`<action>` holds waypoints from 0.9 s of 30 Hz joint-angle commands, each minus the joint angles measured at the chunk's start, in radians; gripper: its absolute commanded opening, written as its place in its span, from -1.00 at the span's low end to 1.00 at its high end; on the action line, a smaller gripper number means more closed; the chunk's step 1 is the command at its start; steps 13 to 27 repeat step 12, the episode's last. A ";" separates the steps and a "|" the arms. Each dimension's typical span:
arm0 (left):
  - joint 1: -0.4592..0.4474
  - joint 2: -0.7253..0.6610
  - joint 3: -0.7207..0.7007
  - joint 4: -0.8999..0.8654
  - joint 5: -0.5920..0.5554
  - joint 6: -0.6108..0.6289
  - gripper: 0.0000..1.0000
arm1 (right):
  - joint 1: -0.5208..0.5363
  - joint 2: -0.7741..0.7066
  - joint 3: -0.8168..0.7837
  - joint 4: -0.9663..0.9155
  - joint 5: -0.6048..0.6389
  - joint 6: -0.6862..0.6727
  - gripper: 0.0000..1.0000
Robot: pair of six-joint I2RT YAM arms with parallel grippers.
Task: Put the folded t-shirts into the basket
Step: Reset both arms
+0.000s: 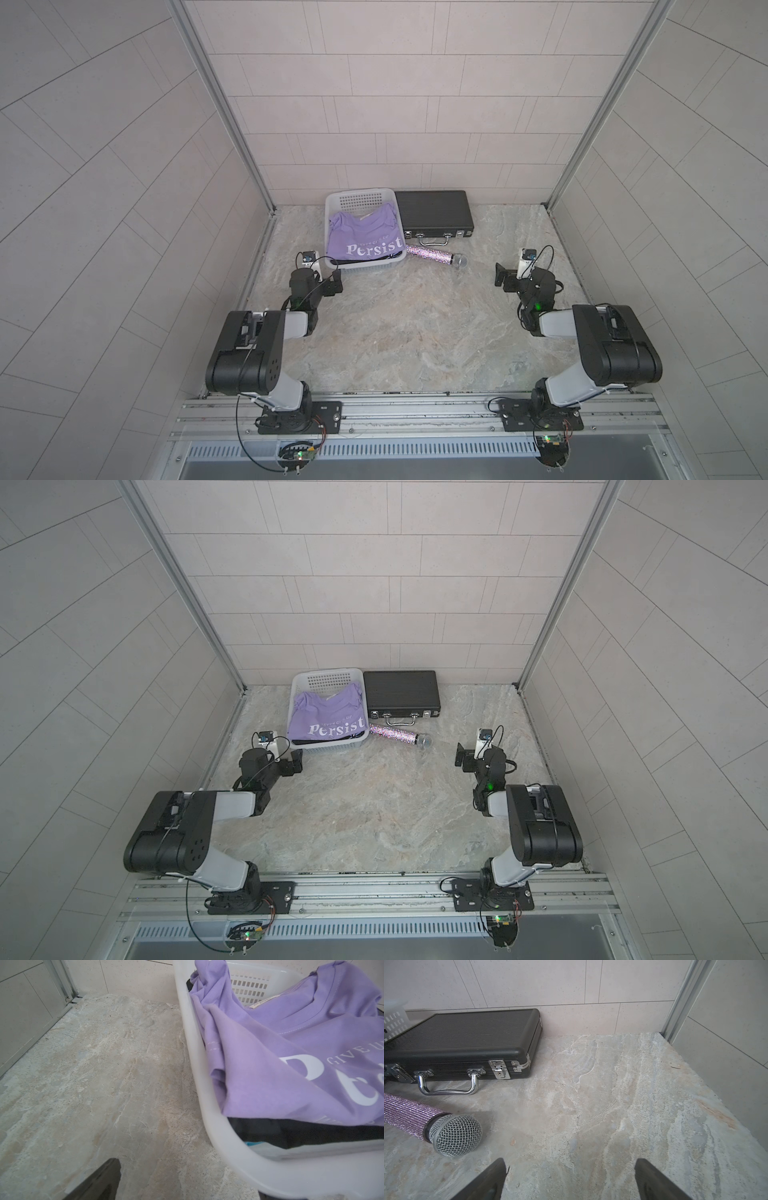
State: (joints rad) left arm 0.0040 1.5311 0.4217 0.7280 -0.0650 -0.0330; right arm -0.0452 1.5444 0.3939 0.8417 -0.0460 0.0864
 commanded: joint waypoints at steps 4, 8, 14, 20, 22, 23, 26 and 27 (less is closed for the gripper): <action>-0.006 -0.002 0.025 0.004 -0.002 0.009 1.00 | 0.004 -0.005 0.000 0.010 0.004 -0.007 1.00; -0.012 0.033 0.009 0.091 -0.014 0.015 1.00 | 0.019 -0.006 0.010 -0.015 0.036 -0.014 1.00; -0.017 0.041 -0.009 0.137 -0.017 0.018 1.00 | 0.020 -0.010 0.008 -0.013 0.037 -0.014 1.00; -0.017 0.041 -0.009 0.137 -0.017 0.018 1.00 | 0.020 -0.010 0.008 -0.013 0.037 -0.014 1.00; -0.017 0.041 -0.009 0.137 -0.017 0.018 1.00 | 0.020 -0.010 0.008 -0.013 0.037 -0.014 1.00; -0.017 0.041 -0.009 0.137 -0.017 0.018 1.00 | 0.020 -0.010 0.008 -0.013 0.037 -0.014 1.00; -0.017 0.041 -0.009 0.137 -0.017 0.018 1.00 | 0.020 -0.010 0.008 -0.013 0.037 -0.014 1.00; -0.017 0.041 -0.009 0.137 -0.017 0.018 1.00 | 0.020 -0.010 0.008 -0.013 0.037 -0.014 1.00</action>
